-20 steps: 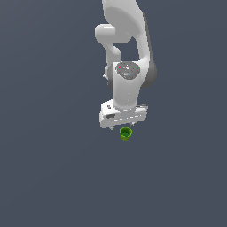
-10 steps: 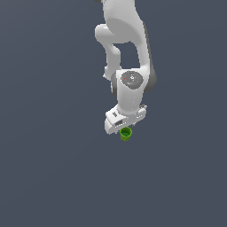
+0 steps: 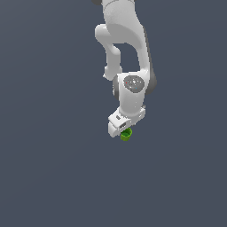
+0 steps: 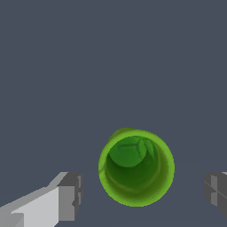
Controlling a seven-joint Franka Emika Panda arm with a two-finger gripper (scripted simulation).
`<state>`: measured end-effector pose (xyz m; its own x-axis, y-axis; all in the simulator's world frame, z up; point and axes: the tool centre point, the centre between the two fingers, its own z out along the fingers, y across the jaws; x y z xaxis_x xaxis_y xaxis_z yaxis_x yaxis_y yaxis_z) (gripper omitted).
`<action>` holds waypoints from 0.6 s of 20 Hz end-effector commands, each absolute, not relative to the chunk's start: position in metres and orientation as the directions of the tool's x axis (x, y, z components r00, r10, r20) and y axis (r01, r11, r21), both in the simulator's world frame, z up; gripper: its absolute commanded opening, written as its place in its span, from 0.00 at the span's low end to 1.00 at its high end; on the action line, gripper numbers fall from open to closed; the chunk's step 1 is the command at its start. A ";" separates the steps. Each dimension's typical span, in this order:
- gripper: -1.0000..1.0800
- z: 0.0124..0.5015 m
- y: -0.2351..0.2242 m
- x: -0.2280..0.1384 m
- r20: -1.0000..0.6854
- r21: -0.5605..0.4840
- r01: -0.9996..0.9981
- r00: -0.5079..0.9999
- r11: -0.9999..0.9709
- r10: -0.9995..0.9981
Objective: Pick up the object and move it to a goal position.
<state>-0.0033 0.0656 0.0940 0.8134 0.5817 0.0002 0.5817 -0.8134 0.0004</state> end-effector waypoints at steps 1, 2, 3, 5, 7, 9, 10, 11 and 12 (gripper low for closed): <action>0.96 0.093 0.066 -0.004 0.000 0.000 0.592 0.806 -0.806 0.592; 0.96 0.093 0.066 -0.004 0.000 0.000 0.593 0.805 -0.805 0.593; 0.96 0.093 0.066 -0.004 0.000 0.000 0.589 0.808 -0.808 0.589; 0.96 0.091 0.066 -0.004 0.000 0.000 0.589 0.808 -0.808 0.589; 0.96 0.087 0.066 -0.004 0.000 0.000 0.589 0.808 -0.808 0.589; 0.96 0.079 0.066 -0.004 0.000 0.000 0.590 0.807 -0.807 0.590; 0.96 0.075 0.066 -0.004 0.000 0.000 0.590 0.807 -0.807 0.590; 0.96 0.069 0.066 -0.005 0.000 0.000 0.591 0.807 -0.807 0.591; 0.96 0.063 0.066 -0.005 0.000 0.000 0.592 0.806 -0.806 0.592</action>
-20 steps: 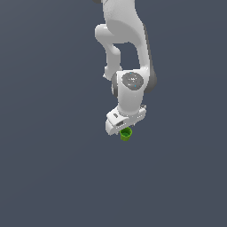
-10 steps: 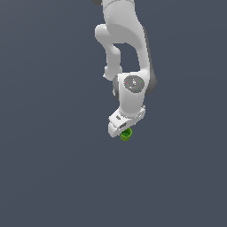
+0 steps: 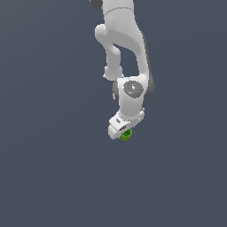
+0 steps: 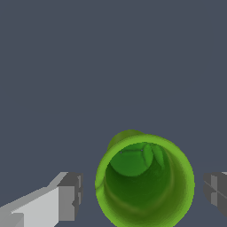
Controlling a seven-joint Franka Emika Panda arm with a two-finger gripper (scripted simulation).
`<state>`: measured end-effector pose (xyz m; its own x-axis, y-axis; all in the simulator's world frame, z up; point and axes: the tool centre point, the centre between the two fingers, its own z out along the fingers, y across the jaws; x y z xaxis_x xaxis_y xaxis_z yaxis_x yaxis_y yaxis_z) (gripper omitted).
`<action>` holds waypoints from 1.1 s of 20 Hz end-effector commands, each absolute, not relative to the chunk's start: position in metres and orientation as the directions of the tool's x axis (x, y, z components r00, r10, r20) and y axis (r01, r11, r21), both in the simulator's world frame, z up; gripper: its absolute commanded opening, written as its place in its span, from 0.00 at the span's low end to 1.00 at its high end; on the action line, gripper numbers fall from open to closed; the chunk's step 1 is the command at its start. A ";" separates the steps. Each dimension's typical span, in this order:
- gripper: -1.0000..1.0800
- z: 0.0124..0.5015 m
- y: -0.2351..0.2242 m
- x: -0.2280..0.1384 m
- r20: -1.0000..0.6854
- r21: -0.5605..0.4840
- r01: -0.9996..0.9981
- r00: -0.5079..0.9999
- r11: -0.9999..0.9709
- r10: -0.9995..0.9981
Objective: Pick up the object and move it to a goal position.
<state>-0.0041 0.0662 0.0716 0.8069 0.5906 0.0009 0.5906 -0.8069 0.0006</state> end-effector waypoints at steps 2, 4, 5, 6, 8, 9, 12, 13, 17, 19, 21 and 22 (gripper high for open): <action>0.96 0.053 0.066 -0.005 0.000 0.000 0.592 0.806 -0.806 0.592; 0.96 0.047 0.066 -0.005 0.000 0.000 0.593 0.805 -0.805 0.593; 0.96 0.045 0.066 -0.005 0.000 0.000 0.593 0.805 -0.805 0.593; 0.96 0.043 0.066 -0.004 0.000 0.000 0.593 0.805 -0.805 0.593; 0.96 0.042 0.066 -0.004 0.000 0.000 0.593 0.805 -0.805 0.593; 0.00 0.042 0.066 -0.004 0.000 0.000 0.593 0.805 -0.805 0.593; 0.00 0.042 0.066 -0.004 0.000 0.000 0.593 0.805 -0.805 0.593; 0.00 0.042 0.066 -0.004 0.000 0.000 0.593 0.805 -0.805 0.593; 0.00 0.042 0.066 -0.004 0.000 0.000 0.593 0.805 -0.805 0.593; 0.00 0.043 0.066 -0.004 0.000 0.001 0.592 0.806 -0.806 0.592; 0.00 0.044 0.066 -0.004 0.000 0.001 0.592 0.806 -0.806 0.592; 0.00 0.045 0.066 -0.004 0.000 0.001 0.592 0.806 -0.806 0.592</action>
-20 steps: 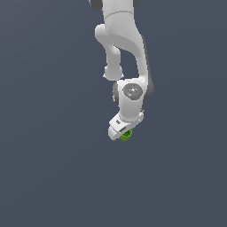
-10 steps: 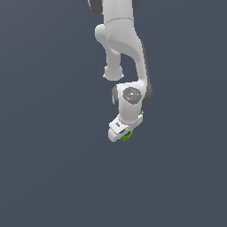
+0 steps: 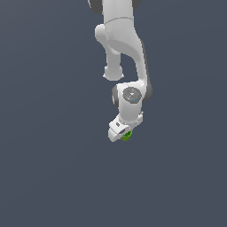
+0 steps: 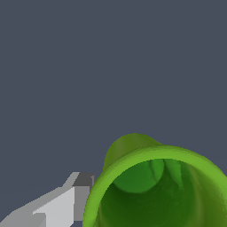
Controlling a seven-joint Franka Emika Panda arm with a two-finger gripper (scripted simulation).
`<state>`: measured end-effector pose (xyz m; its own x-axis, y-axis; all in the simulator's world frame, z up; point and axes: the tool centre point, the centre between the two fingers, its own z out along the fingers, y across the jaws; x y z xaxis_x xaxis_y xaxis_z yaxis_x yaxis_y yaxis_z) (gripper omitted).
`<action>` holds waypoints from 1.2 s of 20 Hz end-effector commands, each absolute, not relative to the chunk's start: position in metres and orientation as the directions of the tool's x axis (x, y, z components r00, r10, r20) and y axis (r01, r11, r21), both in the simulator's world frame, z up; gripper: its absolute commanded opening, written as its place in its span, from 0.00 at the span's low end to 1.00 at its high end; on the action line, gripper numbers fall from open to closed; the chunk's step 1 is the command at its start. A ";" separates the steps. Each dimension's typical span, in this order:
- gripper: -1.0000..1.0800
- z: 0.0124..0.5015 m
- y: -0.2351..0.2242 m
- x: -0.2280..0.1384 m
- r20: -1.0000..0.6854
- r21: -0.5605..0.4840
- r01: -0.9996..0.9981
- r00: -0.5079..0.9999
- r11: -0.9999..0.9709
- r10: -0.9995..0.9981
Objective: Pick up the object and move it to a goal position.
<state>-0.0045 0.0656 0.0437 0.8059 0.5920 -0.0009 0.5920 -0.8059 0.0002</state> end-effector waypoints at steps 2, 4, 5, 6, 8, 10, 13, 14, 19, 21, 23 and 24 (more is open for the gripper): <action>0.00 0.049 0.067 -0.006 0.000 0.001 0.592 0.806 -0.806 0.592; 0.00 0.055 0.068 -0.007 0.000 0.001 0.592 0.806 -0.806 0.592; 0.00 0.058 0.068 -0.009 0.000 0.001 0.592 0.806 -0.806 0.592; 0.00 0.062 0.069 -0.010 0.000 0.001 0.592 0.806 -0.806 0.592; 0.00 0.071 0.071 -0.013 0.000 0.001 0.592 0.806 -0.806 0.592; 0.00 0.082 0.073 -0.017 0.000 0.001 0.592 0.806 -0.806 0.592; 0.00 0.103 0.078 -0.024 -0.001 0.002 0.593 0.805 -0.805 0.593; 0.00 0.111 0.079 -0.026 -0.001 0.002 0.593 0.805 -0.805 0.593; 0.00 0.158 0.089 -0.042 -0.001 0.002 0.593 0.805 -0.805 0.593; 0.00 0.178 0.093 -0.048 -0.001 0.003 0.593 0.805 -0.805 0.593; 0.00 0.198 0.098 -0.055 -0.001 0.003 0.593 0.805 -0.805 0.593; 0.00 0.209 0.100 -0.058 -0.001 0.002 0.594 0.805 -0.805 0.594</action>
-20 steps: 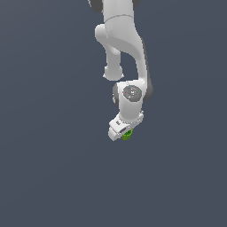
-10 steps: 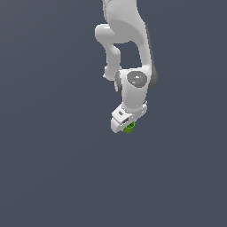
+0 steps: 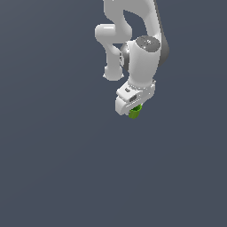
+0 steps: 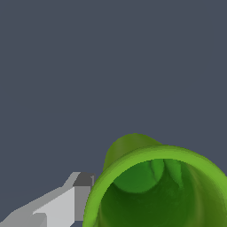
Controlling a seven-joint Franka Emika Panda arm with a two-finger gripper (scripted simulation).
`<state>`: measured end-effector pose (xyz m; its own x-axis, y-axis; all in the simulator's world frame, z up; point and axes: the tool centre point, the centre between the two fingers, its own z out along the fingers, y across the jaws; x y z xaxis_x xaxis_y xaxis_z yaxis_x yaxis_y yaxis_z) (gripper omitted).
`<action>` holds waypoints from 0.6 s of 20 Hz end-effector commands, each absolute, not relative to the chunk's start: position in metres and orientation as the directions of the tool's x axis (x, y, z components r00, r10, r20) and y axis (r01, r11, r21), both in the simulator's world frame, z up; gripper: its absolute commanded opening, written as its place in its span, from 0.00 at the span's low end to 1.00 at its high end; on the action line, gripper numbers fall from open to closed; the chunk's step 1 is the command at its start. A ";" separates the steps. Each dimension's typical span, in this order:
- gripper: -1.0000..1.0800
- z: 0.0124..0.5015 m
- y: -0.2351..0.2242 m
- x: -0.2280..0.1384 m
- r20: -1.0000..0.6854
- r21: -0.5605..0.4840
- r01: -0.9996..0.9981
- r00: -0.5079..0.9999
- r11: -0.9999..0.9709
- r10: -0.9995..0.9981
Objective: Pick up the object and move it to a goal position.
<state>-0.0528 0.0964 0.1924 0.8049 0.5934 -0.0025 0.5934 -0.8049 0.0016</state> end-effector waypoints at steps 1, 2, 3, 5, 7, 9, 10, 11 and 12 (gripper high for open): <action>0.00 0.220 0.102 -0.062 -0.001 0.002 0.594 0.805 -0.805 0.594; 0.00 0.231 0.105 -0.065 -0.001 0.002 0.594 0.805 -0.805 0.594; 0.00 0.243 0.107 -0.069 -0.001 0.002 0.594 0.805 -0.805 0.594; 0.00 0.266 0.112 -0.076 -0.001 0.002 0.594 0.804 -0.804 0.594; 0.00 0.289 0.117 -0.083 -0.001 0.001 0.595 0.804 -0.804 0.595; 0.00 0.311 0.122 -0.089 -0.001 0.001 0.595 0.804 -0.804 0.595; 0.00 0.322 0.124 -0.093 -0.001 0.001 0.595 0.804 -0.804 0.595; 0.00 0.333 0.126 -0.096 -0.001 0.001 0.595 0.804 -0.804 0.595; 0.00 0.343 0.128 -0.099 -0.001 0.001 0.595 0.804 -0.804 0.595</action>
<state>-0.0933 0.1249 0.3263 0.8039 0.5948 -0.0009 0.5948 -0.8039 0.0008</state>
